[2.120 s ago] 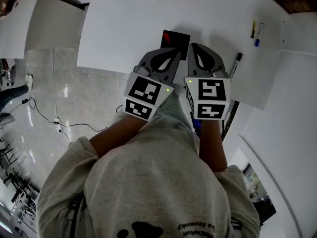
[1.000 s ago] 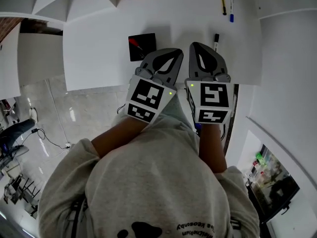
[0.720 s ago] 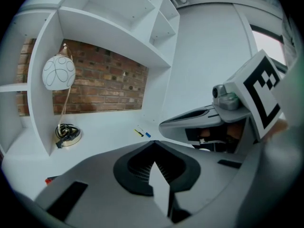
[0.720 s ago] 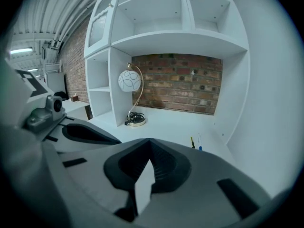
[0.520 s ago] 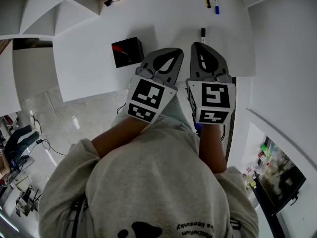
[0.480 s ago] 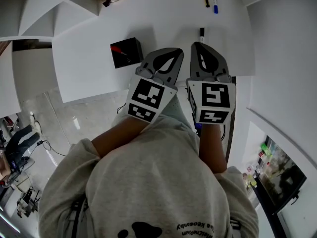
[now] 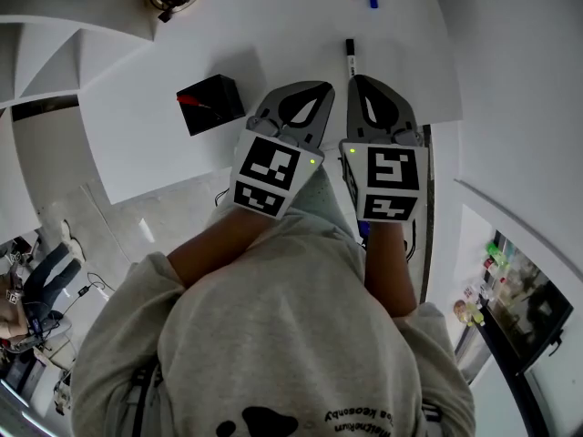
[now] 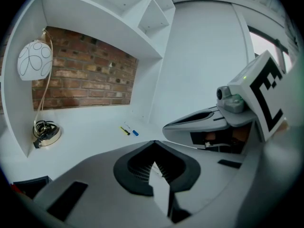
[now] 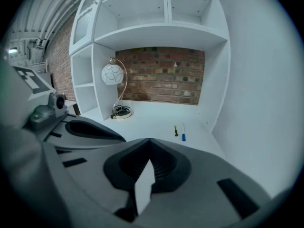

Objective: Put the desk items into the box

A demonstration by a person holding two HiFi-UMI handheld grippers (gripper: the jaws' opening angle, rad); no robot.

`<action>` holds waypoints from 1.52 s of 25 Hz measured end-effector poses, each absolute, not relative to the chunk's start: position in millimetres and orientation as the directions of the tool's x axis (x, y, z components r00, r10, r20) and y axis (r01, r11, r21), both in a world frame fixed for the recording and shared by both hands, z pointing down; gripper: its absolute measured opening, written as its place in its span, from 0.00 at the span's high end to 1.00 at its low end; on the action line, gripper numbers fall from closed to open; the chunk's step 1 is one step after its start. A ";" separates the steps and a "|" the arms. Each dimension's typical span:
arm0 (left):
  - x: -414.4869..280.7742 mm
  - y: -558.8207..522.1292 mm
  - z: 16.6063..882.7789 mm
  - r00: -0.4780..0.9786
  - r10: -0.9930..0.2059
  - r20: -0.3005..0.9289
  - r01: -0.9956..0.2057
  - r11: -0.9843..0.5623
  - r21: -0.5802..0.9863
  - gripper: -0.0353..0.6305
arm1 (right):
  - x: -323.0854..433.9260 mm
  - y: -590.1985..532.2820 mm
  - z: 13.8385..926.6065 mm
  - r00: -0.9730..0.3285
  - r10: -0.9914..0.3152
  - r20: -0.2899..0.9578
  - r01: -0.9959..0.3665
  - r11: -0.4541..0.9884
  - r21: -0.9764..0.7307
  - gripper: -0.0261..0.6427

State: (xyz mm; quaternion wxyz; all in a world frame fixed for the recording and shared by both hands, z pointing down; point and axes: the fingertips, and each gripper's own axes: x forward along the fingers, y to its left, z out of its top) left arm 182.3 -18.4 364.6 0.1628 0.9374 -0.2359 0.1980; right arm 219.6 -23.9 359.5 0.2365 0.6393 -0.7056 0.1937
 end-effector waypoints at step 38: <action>210.6 -47.7 468.5 0.762 -0.281 0.584 -0.496 -0.833 0.246 0.94 | 261.2 -38.2 507.1 -0.071 -0.538 0.840 -0.997 0.015 -0.075 0.93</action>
